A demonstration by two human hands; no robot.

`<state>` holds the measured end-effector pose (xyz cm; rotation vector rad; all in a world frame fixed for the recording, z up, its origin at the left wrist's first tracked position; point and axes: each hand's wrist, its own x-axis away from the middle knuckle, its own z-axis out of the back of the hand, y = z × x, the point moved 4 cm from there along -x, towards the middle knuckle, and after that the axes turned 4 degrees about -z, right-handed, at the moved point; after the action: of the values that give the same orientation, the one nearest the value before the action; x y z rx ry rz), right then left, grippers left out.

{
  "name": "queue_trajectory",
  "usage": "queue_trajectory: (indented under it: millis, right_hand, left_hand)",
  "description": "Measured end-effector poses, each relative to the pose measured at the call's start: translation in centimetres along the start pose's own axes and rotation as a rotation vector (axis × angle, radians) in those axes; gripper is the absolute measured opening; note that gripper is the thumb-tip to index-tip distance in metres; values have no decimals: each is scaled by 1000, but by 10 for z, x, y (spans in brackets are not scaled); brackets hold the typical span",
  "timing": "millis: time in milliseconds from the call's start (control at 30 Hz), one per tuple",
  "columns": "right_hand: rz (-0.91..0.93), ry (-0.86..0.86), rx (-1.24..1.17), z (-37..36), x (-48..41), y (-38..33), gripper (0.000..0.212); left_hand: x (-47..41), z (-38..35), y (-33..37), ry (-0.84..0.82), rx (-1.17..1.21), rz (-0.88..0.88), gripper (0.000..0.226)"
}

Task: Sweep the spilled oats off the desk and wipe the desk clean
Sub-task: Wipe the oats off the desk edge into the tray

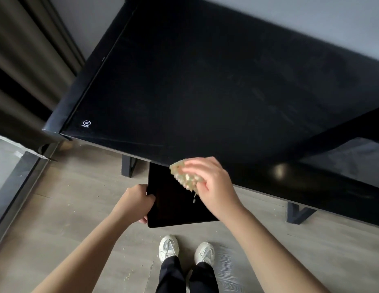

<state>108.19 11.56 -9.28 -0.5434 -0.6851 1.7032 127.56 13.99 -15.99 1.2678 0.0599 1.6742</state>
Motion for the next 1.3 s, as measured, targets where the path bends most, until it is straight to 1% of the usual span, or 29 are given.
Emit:
queue_trajectory:
  millis: [100, 133, 200, 333, 500, 567, 633, 733, 833, 900, 933, 967, 1033, 1067, 1100, 1200, 1300]
  right_hand:
    - [-33, -187, -42, -10, 32, -2, 51]
    - [-59, -200, -57, -11, 39, -2, 51]
    - [-74, -143, -89, -8, 46, -3, 52]
    - [-50, 26, -138, 4, 37, -9, 59]
    - [-15, 268, -107, 21, 7, -15, 52]
    - [-55, 338, -65, 18, -13, -12, 48]
    - [-127, 350, -9, 6, -31, -12, 46]
    - [-149, 293, 80, -22, -53, -26, 47]
    - [-51, 215, 85, -46, -64, -52, 49]
    - [21, 162, 50, -56, -53, -63, 52]
    - [39, 94, 35, -62, -42, -64, 51]
    - [38, -9, 24, -69, -28, -65, 48]
    - [-16, -215, 24, -83, 0, -63, 44]
    - [-56, -243, 9, -86, 13, -62, 44]
    - [-90, -213, -20, -85, 21, -63, 45]
    - [-132, -20, -67, -71, 31, -67, 47]
    - [-195, 88, -106, -55, 33, -64, 50]
  left_hand:
    - [6, -3, 0, 1, -11, -9, 21]
    - [7, -4, 0, 0, -22, -11, 20]
    - [11, -8, 1, 0, -44, -7, 20]
    - [19, -11, -3, 12, -50, 22, 22]
    - [24, -5, -10, 48, -20, 54, 20]
    - [20, 3, -15, 60, -6, 61, 20]
    - [16, 11, -20, 60, 9, 63, 20]
    - [11, 26, -27, 55, 6, 43, 19]
    - [4, 44, -36, 53, -24, 16, 18]
    - [3, 54, -43, 29, -34, 8, 17]
    - [3, 59, -45, 18, -42, 0, 17]
    - [4, 63, -46, 5, -55, -9, 17]
    - [6, 68, -47, -20, -91, -26, 18]
    - [7, 69, -47, -38, -109, -33, 18]
    - [7, 69, -47, -56, -127, -38, 20]
    - [7, 64, -47, -105, -173, -56, 22]
    - [8, 53, -40, -141, -219, -88, 23]
